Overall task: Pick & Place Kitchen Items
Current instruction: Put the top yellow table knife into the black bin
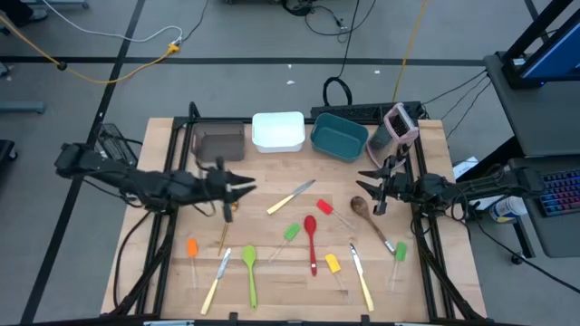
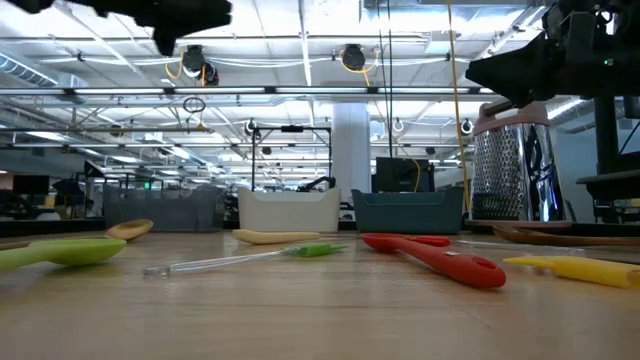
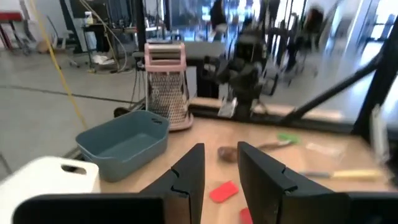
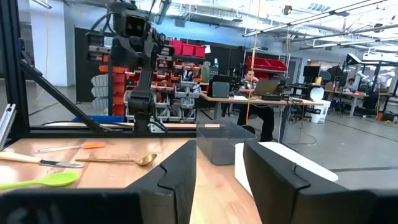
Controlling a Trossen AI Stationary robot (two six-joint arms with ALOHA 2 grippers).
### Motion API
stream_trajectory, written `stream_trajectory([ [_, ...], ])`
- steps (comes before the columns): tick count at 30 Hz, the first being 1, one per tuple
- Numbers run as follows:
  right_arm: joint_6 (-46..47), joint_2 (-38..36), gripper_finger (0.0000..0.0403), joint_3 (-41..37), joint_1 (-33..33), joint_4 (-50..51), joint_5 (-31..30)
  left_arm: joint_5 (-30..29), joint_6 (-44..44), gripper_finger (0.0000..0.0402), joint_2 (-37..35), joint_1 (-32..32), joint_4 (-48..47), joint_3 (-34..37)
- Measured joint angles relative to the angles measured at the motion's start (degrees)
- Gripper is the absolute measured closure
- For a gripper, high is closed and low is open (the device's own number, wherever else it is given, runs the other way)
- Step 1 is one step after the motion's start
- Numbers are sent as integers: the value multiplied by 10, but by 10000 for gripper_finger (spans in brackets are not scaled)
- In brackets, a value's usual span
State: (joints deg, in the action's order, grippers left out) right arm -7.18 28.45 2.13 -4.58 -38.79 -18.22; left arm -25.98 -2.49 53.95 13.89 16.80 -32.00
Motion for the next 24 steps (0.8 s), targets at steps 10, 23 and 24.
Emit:
stream_trajectory([
  [10, -10, 0, 284, 0, 0, -8, 0, 4, -9, 237, 176, -30, -5, -60],
  [23, -17, 0, 287, 0, 0, -9, 0, 5, -134, 215, 385, -75, 25, -60],
  [24, -17, 0, 287, 0, 0, -9, 0, 5, -139, 215, 396, -75, 38, -60],
])
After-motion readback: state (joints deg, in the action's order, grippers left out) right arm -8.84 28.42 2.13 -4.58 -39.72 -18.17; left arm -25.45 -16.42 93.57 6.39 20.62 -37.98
